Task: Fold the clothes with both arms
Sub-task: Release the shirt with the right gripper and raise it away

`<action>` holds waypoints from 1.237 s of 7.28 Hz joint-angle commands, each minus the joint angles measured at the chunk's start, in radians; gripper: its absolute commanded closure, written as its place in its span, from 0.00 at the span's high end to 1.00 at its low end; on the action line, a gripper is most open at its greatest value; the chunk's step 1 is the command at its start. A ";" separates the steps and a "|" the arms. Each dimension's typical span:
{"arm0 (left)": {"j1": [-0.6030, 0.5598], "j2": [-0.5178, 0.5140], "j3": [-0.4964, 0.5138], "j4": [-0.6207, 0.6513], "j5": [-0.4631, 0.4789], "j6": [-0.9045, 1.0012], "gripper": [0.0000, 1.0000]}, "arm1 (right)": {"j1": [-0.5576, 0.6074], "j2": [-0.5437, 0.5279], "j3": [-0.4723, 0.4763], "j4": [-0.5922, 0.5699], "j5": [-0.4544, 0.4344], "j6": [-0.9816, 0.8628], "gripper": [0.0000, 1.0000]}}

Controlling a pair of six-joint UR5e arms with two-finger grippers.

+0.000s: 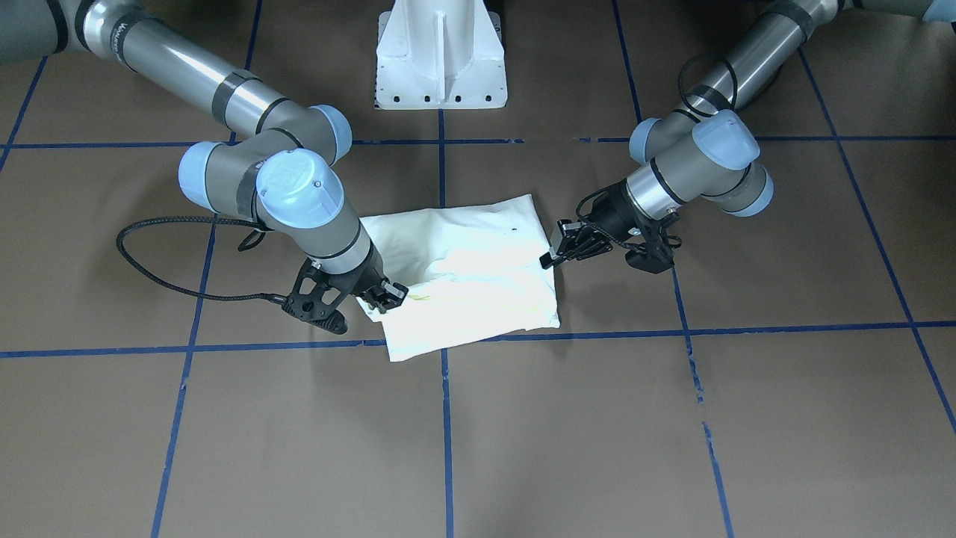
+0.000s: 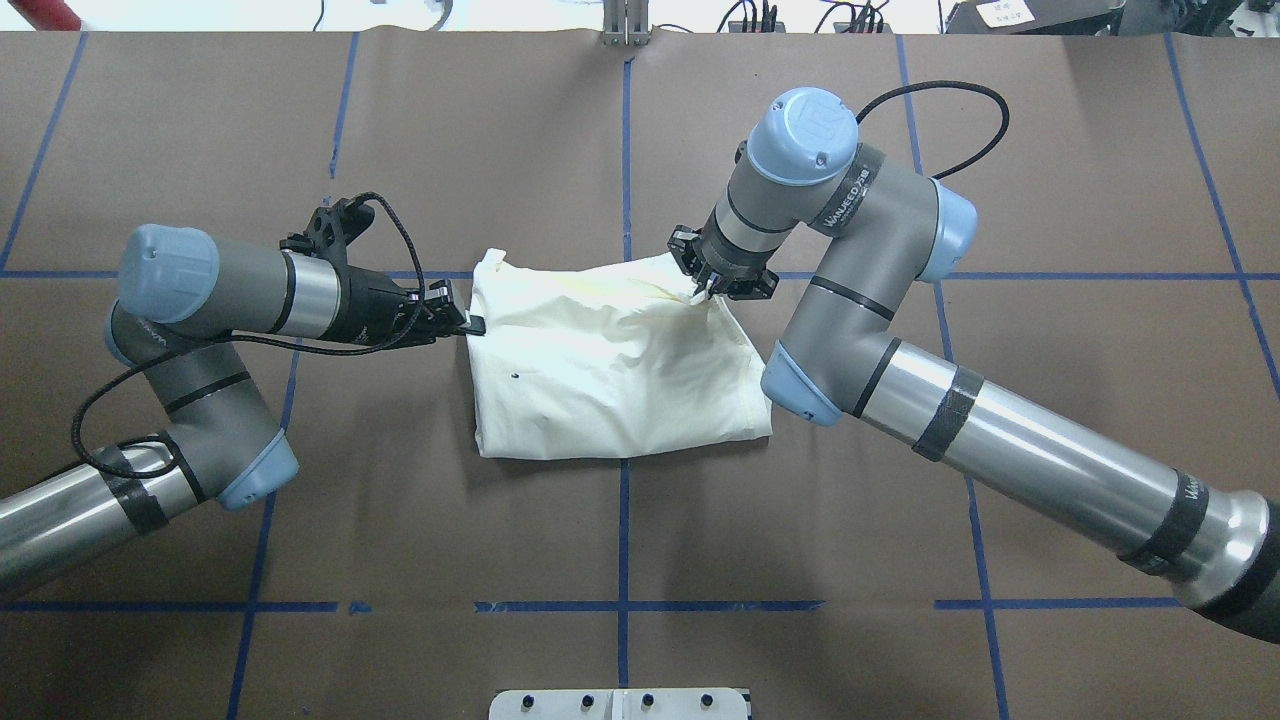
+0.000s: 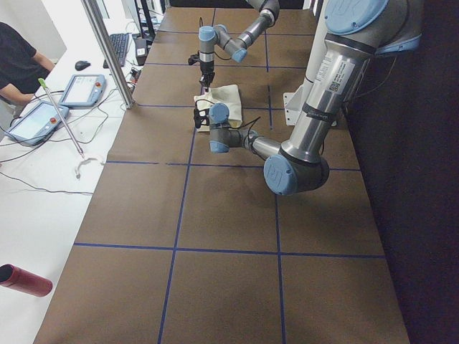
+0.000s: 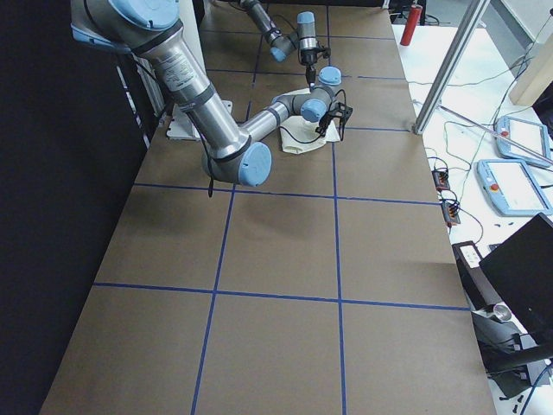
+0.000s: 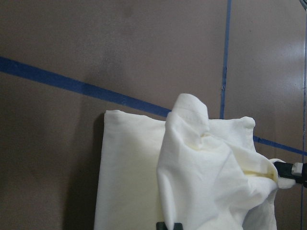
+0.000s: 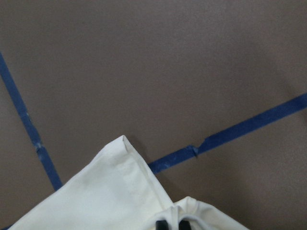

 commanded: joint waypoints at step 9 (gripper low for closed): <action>0.125 -0.015 -0.227 0.309 0.146 -0.014 0.00 | 0.187 -0.123 0.140 0.010 0.250 -0.137 1.00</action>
